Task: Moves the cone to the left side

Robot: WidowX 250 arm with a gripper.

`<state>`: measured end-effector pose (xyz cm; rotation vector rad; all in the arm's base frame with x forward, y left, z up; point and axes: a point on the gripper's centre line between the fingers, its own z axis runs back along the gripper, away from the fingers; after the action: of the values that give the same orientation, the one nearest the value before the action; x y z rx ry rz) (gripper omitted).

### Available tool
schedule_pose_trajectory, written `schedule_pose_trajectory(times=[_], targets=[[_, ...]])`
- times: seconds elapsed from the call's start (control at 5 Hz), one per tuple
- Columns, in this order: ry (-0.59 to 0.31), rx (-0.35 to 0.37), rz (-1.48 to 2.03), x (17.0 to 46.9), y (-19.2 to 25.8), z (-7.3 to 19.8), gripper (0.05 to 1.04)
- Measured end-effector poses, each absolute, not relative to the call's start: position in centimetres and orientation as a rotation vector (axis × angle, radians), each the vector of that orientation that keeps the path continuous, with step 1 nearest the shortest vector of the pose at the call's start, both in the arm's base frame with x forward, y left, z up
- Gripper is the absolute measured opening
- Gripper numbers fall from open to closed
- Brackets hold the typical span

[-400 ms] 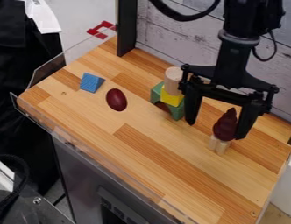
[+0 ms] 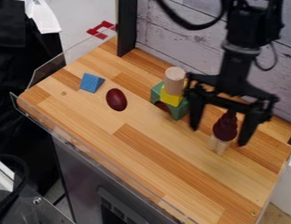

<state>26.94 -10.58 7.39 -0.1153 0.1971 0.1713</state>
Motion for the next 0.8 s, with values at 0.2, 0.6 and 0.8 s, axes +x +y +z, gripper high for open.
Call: schedule_pose_trajectory(times=[0.2,0.6,0.8], targets=[[0.159,-0.150,0.145,28.2,-11.1,8.0,1.000],[0.144,-0.161,0.144,29.1,-11.1,7.9,1.000],[0.172,-0.155,0.175,29.4,-10.1,6.8,1.001]])
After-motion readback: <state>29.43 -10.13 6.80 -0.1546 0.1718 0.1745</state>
